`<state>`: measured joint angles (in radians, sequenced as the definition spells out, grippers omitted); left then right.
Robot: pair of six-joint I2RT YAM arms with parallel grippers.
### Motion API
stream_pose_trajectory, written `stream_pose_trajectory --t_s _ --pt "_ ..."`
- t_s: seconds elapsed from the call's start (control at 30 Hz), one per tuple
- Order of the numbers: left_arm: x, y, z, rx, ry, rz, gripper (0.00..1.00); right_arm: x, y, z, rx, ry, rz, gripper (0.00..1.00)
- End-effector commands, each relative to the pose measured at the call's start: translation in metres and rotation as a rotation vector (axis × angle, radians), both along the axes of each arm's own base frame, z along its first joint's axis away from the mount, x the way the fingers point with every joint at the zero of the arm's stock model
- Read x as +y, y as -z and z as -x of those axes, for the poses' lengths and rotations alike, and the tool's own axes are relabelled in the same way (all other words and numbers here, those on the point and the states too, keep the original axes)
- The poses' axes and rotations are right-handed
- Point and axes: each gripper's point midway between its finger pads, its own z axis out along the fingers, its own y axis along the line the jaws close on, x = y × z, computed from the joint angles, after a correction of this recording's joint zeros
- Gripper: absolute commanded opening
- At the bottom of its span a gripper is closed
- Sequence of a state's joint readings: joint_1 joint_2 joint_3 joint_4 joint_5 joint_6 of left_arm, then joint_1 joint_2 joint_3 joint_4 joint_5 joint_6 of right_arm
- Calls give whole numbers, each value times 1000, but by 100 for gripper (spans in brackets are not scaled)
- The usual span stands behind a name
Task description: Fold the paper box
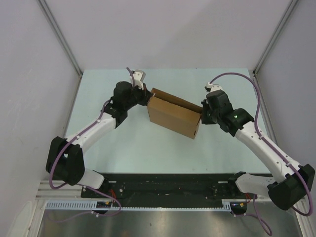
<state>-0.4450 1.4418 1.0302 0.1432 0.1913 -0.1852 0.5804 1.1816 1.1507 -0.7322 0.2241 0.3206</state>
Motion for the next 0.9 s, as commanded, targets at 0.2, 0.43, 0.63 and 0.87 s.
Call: stream_pose_trajectory --t_s 0.2,0.43,0.63,0.87 --pt "-6 35 21 73 33 -86 0 27 -35 -10 -4 -14 -299 0" --pt "-5 40 22 80 28 -95 0 28 -38 -13 4 7 -345 0" --pt "-6 39 22 80 33 -94 0 29 -44 -16 9 10 -397 0" --pt "-6 45 23 84 36 -115 0 25 -53 -19 14 17 -468 0"
